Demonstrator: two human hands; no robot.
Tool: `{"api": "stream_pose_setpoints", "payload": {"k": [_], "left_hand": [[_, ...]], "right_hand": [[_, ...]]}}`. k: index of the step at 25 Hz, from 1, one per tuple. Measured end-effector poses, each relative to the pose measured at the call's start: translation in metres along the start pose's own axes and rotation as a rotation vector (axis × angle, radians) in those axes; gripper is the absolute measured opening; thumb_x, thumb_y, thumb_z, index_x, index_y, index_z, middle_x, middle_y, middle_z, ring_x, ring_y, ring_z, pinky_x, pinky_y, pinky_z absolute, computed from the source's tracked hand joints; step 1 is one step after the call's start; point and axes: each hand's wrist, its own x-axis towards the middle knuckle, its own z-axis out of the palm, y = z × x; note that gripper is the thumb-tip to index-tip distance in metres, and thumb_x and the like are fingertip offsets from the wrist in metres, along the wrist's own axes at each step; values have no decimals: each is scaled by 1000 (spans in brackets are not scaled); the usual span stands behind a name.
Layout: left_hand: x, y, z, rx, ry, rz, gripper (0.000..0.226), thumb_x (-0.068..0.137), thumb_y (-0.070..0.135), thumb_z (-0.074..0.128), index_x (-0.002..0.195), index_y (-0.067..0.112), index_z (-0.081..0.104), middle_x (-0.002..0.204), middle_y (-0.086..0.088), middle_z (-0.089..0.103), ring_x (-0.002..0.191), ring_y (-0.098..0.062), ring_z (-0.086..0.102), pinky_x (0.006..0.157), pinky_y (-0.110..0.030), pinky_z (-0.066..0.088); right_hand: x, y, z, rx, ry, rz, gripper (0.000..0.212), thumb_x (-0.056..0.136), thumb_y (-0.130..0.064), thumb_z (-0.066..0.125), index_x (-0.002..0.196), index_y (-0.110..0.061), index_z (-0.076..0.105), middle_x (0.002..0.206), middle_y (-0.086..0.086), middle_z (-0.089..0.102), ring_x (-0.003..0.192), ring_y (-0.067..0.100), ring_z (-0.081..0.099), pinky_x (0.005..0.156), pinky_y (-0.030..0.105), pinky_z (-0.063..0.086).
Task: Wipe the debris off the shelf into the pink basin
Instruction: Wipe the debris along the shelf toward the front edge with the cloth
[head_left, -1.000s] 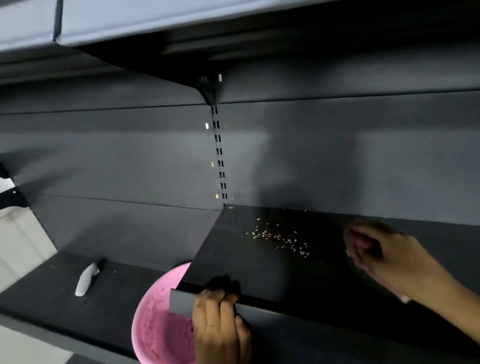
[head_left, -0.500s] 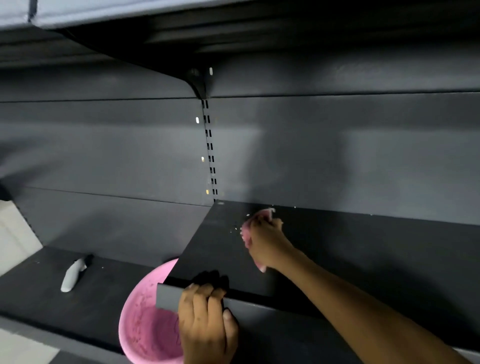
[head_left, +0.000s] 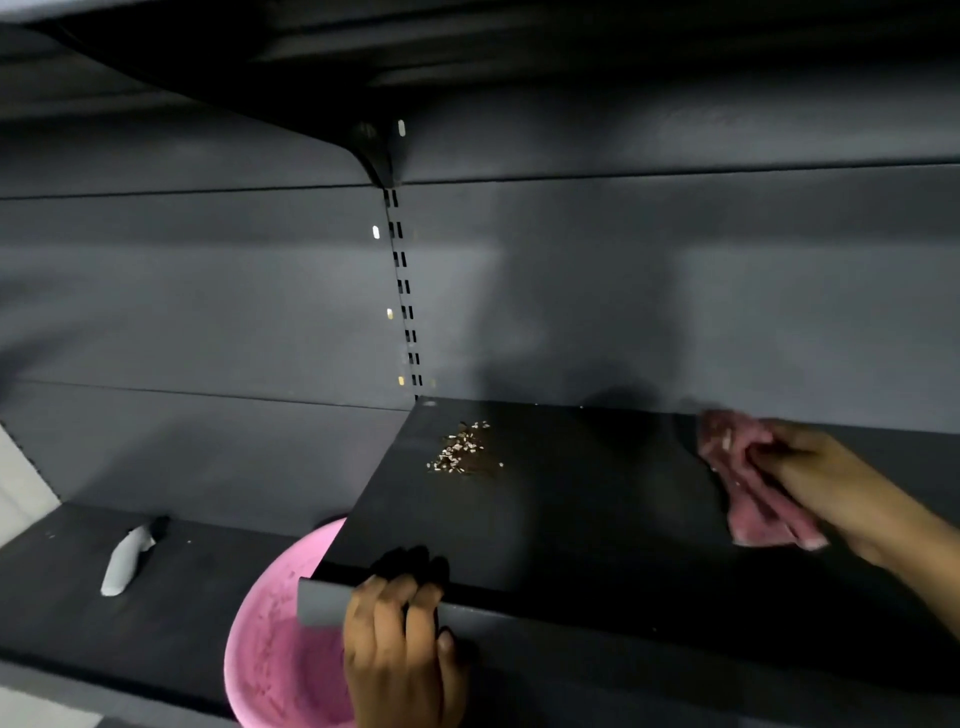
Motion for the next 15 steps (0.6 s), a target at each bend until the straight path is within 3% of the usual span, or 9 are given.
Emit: {"api": "stream_pose_setpoints", "payload": {"k": [2,3,7,12,14,15], "left_hand": [[0,1,1,-1,2,-12,41,92,35,19,95,12,53,98,-11,45,93,-32,45,112,-24,19],[0,1,1,-2,6,-14,41,92,35,19,95,12,53,99,-11,46,93,-33,45,113,-24,19],[-2,0,1,4,-17,-4,42,92,35,19,98,11,53,101,-11,46,97,-33,46,113,-23,18],[-3,-2,4,-5,-14,2,44,93,37,19,97,13,55,101,-10,49,94,-32,49,112,-26,23],[-1,-3,2,-8,-15,20,44,93,37,18,96,13,54,99,-10,48,93,-31,48,112,-24,22],[-1,-4,2,-4,-18,26,44,93,38,18,96,13,54,99,-10,48,92,-31,48,112,-24,21]], "right_hand": [[5,29,6,-701,1,-57,34,96,-18,42,129,-15,50,127,15,58,108,27,60,89,29,42],[10,36,14,-875,-11,-109,42,96,-21,40,137,-13,39,138,13,49,120,28,52,97,29,36],[41,20,53,-743,-44,-158,51,93,-17,45,141,-6,31,136,17,48,122,33,46,103,35,37],[64,-36,135,-684,-81,-356,48,89,-11,47,135,-3,37,132,21,52,121,35,48,104,34,36],[59,-62,165,-546,-230,-412,40,91,-12,46,130,-5,42,125,19,56,110,32,56,92,31,46],[56,-73,174,-450,-295,-419,33,93,-13,46,125,-6,45,116,17,60,95,25,62,79,26,50]]}}
